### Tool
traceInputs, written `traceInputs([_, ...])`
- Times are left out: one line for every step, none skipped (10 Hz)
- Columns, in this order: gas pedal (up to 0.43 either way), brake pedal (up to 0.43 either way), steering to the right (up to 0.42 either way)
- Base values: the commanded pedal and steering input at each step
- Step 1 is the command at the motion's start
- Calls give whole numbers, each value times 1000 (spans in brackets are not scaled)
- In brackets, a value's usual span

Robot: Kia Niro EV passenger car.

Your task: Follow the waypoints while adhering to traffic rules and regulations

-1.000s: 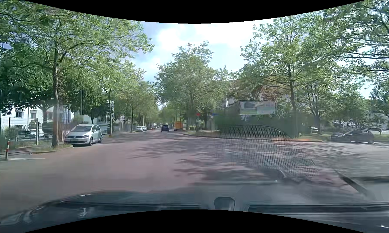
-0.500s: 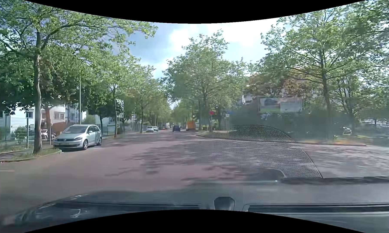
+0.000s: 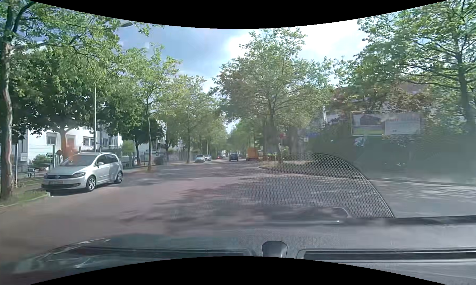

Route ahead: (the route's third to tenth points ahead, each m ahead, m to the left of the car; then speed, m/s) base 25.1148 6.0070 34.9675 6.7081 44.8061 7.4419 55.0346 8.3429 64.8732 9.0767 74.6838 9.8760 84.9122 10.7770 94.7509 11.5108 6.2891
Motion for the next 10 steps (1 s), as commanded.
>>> traceInputs([248,0,-117])
traceInputs([248,0,-109])
traceInputs([248,0,-100])
traceInputs([248,0,-91])
traceInputs([240,0,-80])
traceInputs([240,0,-71])
traceInputs([228,0,-61])
traceInputs([220,0,-45])
traceInputs([209,0,-18])
traceInputs([197,0,4])
